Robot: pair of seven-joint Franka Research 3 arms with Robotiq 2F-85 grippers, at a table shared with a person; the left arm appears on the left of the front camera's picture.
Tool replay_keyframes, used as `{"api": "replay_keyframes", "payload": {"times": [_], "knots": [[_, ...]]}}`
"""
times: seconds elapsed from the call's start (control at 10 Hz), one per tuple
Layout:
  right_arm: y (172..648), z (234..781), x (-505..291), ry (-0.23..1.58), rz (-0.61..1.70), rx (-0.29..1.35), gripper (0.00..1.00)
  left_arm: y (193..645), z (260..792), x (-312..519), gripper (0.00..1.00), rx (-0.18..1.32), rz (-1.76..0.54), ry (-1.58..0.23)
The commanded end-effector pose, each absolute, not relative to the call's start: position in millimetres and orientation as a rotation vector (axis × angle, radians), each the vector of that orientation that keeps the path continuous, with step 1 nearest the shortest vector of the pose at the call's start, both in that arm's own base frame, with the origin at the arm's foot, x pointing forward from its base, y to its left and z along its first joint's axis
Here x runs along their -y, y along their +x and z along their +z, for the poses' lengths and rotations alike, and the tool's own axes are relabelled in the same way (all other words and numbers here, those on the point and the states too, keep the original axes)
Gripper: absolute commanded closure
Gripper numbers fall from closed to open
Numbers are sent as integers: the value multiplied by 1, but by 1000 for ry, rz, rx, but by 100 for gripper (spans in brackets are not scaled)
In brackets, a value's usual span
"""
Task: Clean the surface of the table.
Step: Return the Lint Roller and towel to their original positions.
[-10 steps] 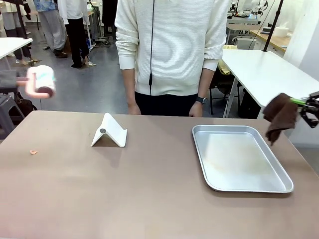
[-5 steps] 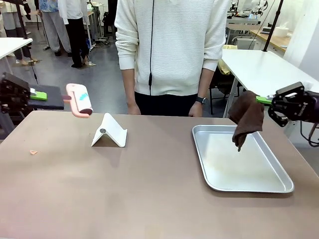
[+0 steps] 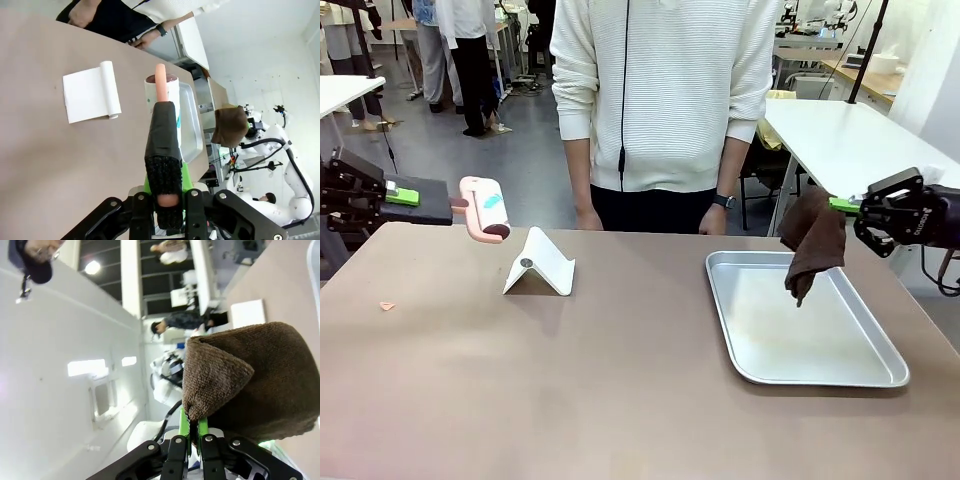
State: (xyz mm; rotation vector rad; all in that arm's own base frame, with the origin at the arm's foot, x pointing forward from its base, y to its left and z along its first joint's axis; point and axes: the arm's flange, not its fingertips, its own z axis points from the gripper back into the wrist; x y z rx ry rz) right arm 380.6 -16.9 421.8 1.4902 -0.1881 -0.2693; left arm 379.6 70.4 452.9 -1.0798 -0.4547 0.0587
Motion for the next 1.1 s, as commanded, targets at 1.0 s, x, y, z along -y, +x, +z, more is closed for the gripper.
{"api": "replay_keyframes", "payload": {"times": [1.0], "knots": [[420,421,-252,859,-102,177,93,463,480,133,78,206,-42,-525]]}}
